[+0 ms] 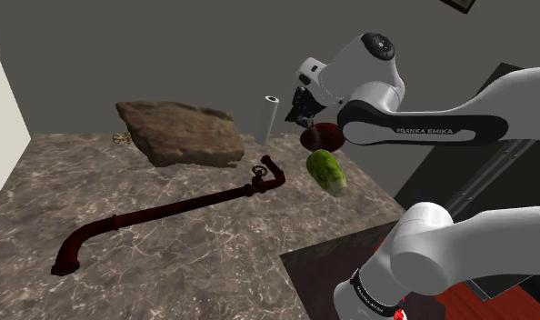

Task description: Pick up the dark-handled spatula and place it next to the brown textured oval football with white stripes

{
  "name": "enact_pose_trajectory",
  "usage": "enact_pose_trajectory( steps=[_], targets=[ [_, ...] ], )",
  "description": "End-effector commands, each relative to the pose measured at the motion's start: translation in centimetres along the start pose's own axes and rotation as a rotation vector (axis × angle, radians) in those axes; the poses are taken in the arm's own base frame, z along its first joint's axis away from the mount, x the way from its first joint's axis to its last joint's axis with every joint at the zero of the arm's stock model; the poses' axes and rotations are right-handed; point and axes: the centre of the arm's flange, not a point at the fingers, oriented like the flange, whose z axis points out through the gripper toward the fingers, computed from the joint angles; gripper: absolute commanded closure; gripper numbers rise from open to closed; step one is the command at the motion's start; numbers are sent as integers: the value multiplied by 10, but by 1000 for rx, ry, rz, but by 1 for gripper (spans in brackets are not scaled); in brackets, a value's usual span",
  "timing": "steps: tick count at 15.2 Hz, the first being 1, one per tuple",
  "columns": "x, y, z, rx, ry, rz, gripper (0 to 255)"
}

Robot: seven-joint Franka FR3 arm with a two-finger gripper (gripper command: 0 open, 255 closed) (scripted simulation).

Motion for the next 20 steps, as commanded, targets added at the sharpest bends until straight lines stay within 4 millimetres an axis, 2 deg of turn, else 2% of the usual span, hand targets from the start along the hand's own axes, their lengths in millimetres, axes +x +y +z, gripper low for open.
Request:
enact_pose_trajectory(
  steps=[1,6,7,20],
  targets=[
    [-24,15,11,-1,0,-2,255],
    [-76,44,38,-1,0,-2,255],
    [-94,54,47,-1,0,-2,255],
    [-91,11,100,-1,0,-2,255]
  ],
)
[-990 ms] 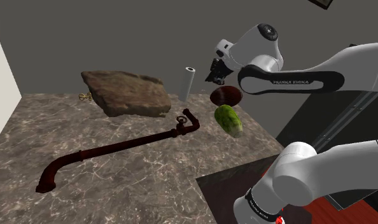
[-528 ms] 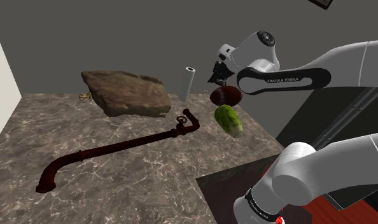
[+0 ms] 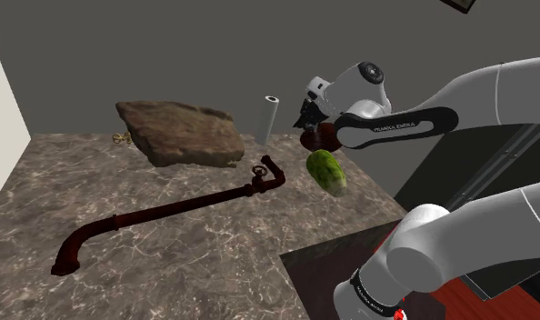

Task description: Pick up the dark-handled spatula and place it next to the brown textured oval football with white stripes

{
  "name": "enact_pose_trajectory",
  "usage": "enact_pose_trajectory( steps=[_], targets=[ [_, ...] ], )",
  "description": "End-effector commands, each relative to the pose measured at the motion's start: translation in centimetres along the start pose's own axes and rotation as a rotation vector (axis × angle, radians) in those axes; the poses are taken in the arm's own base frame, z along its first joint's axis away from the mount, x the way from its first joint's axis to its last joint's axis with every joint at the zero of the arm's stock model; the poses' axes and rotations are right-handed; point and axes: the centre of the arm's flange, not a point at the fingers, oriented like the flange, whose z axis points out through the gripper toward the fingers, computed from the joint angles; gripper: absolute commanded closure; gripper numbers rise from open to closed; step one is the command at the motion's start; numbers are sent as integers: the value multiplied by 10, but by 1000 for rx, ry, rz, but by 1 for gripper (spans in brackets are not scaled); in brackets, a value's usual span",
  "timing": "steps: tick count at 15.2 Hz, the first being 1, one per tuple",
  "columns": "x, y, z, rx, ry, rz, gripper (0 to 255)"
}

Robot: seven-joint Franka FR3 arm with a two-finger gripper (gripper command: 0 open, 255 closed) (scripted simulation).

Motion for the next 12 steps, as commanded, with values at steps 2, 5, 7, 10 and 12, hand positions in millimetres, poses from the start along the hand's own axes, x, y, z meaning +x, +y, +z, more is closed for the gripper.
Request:
enact_pose_trajectory(
  steps=[2,5,7,10,12],
  targets=[
    [0,-11,13,0,1,0,255],
    [1,-21,25,0,1,0,255],
    [1,-27,33,0,1,0,255],
    [2,-37,45,0,1,0,255],
    [3,-44,53,0,1,0,255]
  ],
)
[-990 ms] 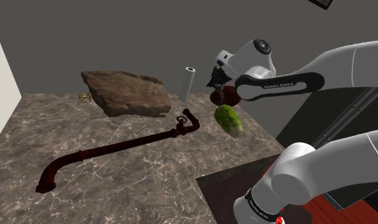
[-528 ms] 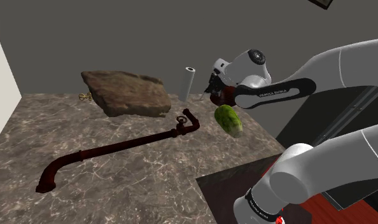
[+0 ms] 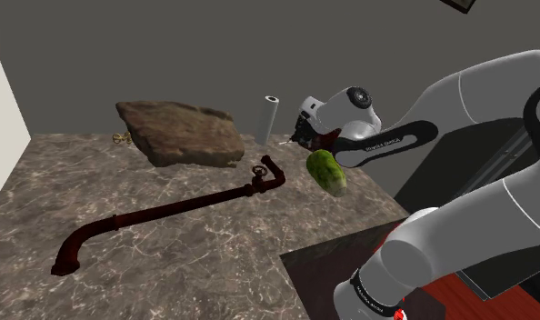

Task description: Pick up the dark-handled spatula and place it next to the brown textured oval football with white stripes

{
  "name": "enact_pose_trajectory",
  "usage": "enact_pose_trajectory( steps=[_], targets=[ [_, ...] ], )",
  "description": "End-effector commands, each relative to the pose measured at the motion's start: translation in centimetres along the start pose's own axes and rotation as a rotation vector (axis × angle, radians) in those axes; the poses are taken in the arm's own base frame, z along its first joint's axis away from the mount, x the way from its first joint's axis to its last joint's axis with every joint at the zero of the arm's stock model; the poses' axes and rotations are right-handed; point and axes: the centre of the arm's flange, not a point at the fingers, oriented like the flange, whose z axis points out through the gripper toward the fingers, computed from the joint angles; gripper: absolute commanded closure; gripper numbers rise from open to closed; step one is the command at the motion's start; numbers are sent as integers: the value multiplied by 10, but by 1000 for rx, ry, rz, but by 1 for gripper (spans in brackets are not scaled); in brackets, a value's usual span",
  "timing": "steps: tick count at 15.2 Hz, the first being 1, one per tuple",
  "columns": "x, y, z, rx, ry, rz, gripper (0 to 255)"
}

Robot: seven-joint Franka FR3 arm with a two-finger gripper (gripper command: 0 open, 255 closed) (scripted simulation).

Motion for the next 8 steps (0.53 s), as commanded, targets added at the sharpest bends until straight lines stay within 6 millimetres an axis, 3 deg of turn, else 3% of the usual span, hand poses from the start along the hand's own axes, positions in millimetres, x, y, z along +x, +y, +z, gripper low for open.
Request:
enact_pose_trajectory(
  steps=[1,8],
  targets=[
    [1,-7,9,3,0,1,255],
    [3,-30,37,3,0,1,255]
  ],
)
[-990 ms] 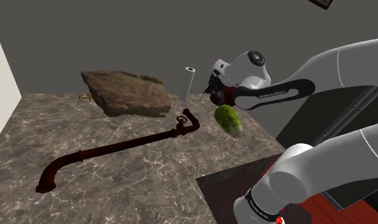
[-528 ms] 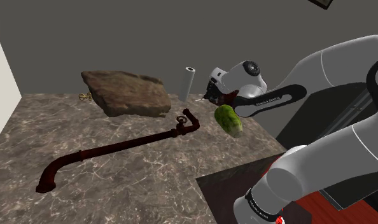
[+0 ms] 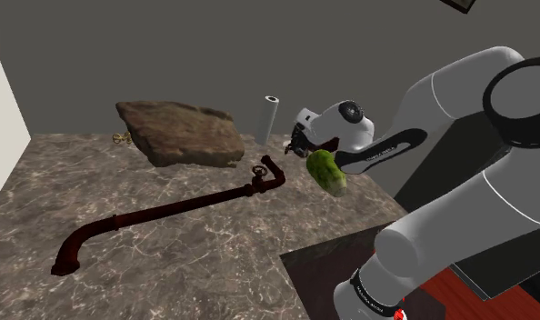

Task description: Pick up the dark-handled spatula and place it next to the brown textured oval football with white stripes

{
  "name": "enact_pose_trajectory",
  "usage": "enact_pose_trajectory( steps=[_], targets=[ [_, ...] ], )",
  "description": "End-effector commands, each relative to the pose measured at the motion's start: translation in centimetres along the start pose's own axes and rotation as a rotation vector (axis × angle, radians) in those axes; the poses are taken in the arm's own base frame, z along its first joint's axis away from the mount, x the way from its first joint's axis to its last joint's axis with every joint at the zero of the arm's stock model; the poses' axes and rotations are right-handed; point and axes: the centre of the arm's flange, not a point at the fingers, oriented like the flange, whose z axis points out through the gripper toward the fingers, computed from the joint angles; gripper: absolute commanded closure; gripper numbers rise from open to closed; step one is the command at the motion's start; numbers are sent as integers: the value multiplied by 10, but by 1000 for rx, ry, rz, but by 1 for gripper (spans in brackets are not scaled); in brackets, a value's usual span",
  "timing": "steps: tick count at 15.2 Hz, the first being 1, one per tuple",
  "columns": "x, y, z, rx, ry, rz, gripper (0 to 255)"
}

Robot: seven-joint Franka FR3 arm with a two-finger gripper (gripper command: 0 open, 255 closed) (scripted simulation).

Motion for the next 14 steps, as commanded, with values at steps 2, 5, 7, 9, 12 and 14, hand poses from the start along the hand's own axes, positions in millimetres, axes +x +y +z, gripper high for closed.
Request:
enact_pose_trajectory(
  steps=[2,5,7,9,12,14],
  targets=[
    [0,-11,12,2,1,1,255],
    [1,-22,24,2,1,1,255],
    [1,-25,28,2,1,1,255],
    [1,-25,28,2,1,1,255],
    [1,-25,28,2,1,1,255],
    [1,-25,28,2,1,1,255]
  ],
)
